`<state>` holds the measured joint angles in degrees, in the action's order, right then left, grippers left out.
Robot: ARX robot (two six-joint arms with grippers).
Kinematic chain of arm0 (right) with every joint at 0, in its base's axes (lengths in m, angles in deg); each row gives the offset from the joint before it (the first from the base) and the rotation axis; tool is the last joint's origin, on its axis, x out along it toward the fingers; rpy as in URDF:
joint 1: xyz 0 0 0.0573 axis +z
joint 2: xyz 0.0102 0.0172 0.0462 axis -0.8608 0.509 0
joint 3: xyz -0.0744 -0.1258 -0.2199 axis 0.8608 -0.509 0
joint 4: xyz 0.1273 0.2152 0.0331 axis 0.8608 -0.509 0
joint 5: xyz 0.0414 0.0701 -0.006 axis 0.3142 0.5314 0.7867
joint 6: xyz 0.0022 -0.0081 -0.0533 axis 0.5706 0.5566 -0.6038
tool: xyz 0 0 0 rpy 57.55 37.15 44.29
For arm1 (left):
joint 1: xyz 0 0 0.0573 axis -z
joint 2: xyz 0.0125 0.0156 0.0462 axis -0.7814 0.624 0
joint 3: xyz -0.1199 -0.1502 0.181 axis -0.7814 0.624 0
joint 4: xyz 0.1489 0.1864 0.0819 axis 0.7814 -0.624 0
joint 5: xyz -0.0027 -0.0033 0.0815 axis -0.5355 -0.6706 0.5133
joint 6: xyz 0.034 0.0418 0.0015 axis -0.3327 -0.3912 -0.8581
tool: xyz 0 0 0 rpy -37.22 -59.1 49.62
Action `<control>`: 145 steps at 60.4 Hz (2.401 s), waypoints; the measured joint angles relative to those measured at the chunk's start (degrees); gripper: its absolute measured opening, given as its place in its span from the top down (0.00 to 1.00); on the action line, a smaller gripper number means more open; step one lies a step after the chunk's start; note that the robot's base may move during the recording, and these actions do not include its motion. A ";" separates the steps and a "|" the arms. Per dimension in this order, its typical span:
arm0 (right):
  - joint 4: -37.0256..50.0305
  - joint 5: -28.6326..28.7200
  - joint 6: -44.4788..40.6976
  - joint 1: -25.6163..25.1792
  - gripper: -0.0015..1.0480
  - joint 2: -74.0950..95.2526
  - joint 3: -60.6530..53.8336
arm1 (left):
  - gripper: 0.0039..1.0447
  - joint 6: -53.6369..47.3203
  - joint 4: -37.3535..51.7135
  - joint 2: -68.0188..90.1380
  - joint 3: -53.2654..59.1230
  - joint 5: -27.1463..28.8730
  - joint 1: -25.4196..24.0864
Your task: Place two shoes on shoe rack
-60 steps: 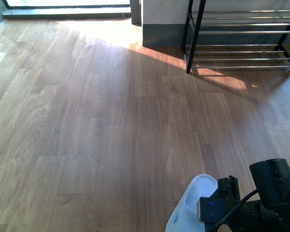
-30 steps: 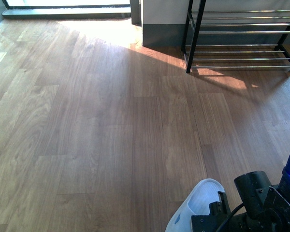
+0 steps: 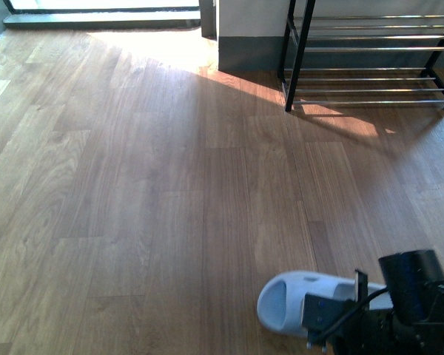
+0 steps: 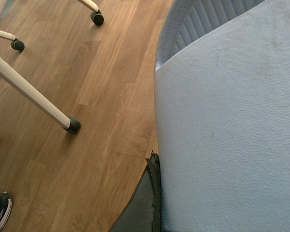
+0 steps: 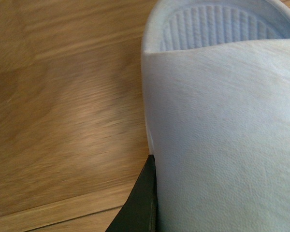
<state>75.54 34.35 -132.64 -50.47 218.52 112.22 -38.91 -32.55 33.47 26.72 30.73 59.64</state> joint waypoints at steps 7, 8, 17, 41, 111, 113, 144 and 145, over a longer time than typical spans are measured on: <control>4.98 -0.39 9.42 -0.92 0.98 -10.58 -5.81 | 0.98 0.00 0.00 0.00 0.00 0.00 0.00; 5.29 -0.46 9.97 -1.07 0.98 -12.02 -6.45 | 0.98 0.00 0.00 0.00 0.00 0.00 0.00; 3.76 -4.00 21.62 -2.60 0.98 -31.54 -14.05 | 0.98 0.00 0.00 0.00 0.00 0.00 0.00; -30.56 -1.01 38.21 -9.77 0.98 -104.10 -27.36 | 0.98 0.00 0.00 0.00 0.00 0.00 0.00; -39.98 0.15 38.18 -10.10 0.98 -122.86 -29.66 | 0.98 0.00 0.00 0.02 0.04 0.07 0.00; -39.98 0.13 38.18 -10.12 0.98 -122.84 -29.66 | 0.98 0.00 0.00 0.07 0.04 -0.02 0.00; -39.98 -0.02 38.21 -10.16 0.98 -122.84 -29.66 | 0.98 0.00 0.00 0.04 0.07 -0.17 0.24; -39.98 0.00 38.21 -10.16 0.98 -122.84 -29.66 | 0.98 0.00 0.00 0.04 0.07 -0.15 0.24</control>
<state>35.57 34.35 -94.43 -60.64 95.69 82.56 -38.91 -32.55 33.51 26.79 30.58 59.88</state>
